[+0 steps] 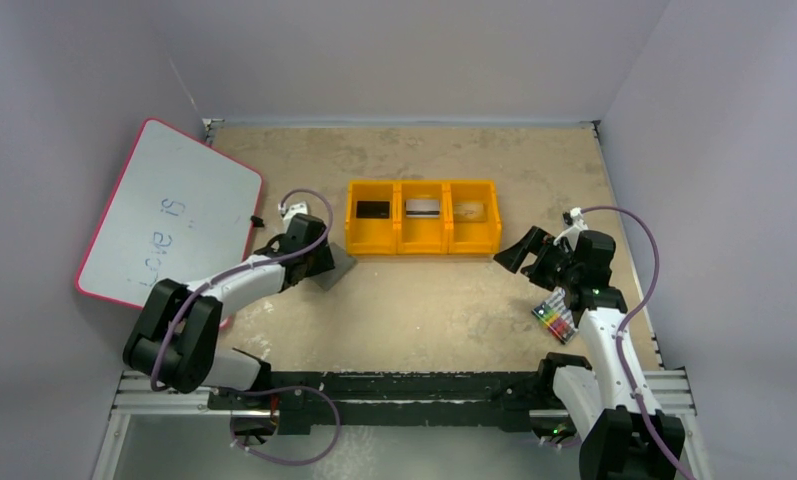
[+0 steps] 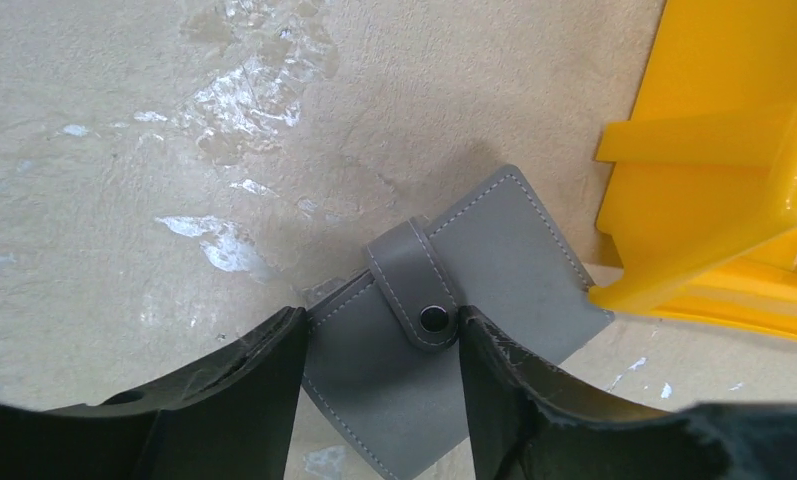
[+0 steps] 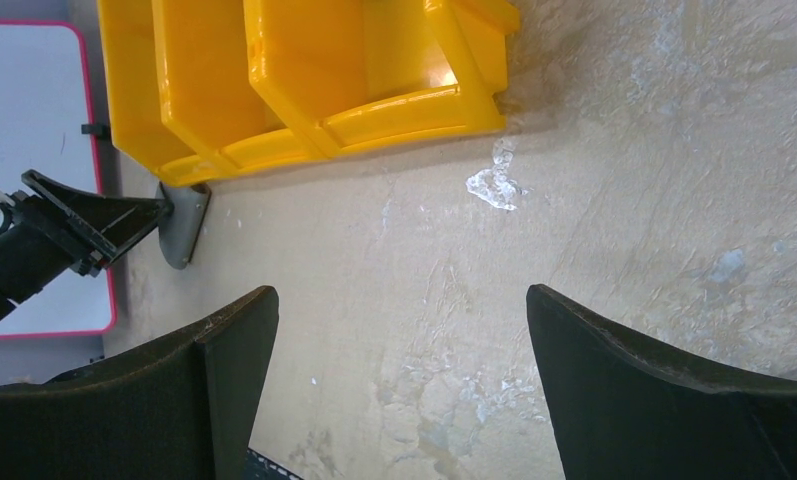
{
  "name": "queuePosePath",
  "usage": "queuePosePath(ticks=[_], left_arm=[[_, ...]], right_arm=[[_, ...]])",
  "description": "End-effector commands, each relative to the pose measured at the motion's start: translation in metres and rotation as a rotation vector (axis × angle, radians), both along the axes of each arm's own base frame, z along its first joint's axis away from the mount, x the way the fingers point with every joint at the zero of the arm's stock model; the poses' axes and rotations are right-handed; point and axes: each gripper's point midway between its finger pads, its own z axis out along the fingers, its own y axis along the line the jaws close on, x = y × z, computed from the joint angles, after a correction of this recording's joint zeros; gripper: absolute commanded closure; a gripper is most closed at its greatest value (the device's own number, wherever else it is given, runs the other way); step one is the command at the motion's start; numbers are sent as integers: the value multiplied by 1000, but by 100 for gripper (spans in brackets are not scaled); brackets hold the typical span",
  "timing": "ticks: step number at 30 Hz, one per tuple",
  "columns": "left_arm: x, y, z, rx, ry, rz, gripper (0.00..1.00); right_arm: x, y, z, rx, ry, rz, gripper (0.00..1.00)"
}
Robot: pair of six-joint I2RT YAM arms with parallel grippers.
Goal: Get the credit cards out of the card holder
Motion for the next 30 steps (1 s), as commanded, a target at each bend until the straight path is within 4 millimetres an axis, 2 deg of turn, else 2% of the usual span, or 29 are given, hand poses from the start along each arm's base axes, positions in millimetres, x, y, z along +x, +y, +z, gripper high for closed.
queuePosePath(ticks=[1,4,11,15,18,21,26,30], left_arm=[[-33,-8,-22,-78,94,-12,49],[-47,-18,-25,-135,93,-27,53],[-69,-44,-18,-201,81,-78,54],[-87,-80,-12,-265,75,-103,53],[-98,-114,3,-279,28,-146,45],[-94,-128,24,-233,-28,-156,37],[-77,-132,60,-174,-120,-181,25],[-69,-133,72,-106,-168,-261,16]], right_arm=[[4,0,5,-3,-28,5,5],[6,-1,4,-6,-31,3,5],[9,3,4,22,-33,15,6],[9,5,6,24,-41,28,6],[3,19,11,63,-82,133,6],[-5,29,2,101,-64,185,7],[-21,52,-13,110,-11,219,8],[-39,83,-21,167,34,264,10]])
